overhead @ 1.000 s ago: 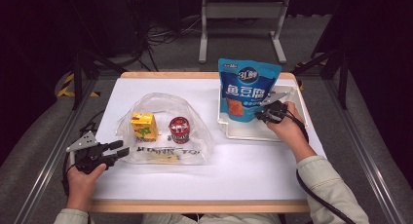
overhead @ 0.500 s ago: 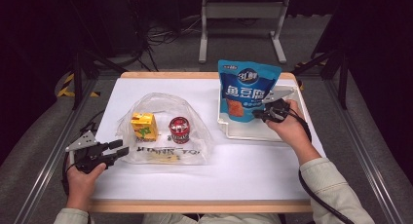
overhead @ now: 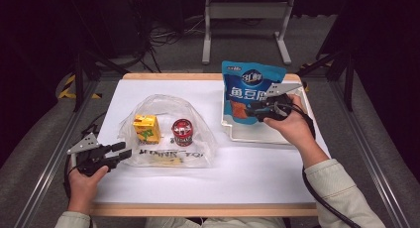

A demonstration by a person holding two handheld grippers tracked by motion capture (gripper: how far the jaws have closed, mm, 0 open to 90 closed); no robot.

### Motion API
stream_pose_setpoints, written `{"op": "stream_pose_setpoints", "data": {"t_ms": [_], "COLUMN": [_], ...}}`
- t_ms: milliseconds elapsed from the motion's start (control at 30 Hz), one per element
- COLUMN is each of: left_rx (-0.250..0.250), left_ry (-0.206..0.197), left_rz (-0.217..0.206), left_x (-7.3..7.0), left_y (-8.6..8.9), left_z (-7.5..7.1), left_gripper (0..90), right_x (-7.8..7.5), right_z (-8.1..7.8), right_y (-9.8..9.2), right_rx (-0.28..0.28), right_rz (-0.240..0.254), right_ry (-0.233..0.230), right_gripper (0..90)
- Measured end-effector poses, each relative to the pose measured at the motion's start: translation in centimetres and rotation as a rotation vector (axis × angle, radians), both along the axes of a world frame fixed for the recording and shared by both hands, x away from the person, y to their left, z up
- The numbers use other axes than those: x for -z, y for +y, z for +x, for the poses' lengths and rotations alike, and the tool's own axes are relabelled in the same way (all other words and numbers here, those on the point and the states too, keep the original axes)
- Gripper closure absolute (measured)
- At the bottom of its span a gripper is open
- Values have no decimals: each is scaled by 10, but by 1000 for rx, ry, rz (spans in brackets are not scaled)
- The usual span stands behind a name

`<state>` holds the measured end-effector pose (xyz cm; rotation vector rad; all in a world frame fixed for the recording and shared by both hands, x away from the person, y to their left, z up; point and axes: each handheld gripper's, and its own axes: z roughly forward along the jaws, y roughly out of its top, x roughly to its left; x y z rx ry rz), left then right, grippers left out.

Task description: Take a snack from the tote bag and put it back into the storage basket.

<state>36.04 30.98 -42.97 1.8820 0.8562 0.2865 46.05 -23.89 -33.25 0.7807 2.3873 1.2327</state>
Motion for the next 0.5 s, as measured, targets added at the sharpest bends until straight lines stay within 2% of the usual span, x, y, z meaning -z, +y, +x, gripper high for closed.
{"op": "stream_pose_setpoints", "data": {"t_ms": [100, 133, 167, 200, 367, 500], "left_rx": [-1, -1, 1, 4, 1, 2], "left_ry": [-1, -1, -1, -4, -3, -4], "left_rz": [-7, -7, 1, -1, -5, -4], "left_x": [0, 0, -1, 0, 0, -1], "left_y": [1, 1, 1, 1, 1, 1], "left_z": [0, 0, 0, 0, 0, -1], "left_gripper": [535, 535, 535, 534, 535, 535], "right_x": [-5, -5, -6, -8, -13, -18], "right_z": [0, 0, 0, 0, 0, -1], "right_y": [9, 9, 15, 18, 29, 42], "right_rx": [-26, -26, -51, -57, -81, -104], "right_rz": [14, 14, 21, 21, 30, 32], "right_ry": [-2, -2, -1, -6, -9, -7], "right_gripper": [486, 486, 417, 395, 323, 308]}}
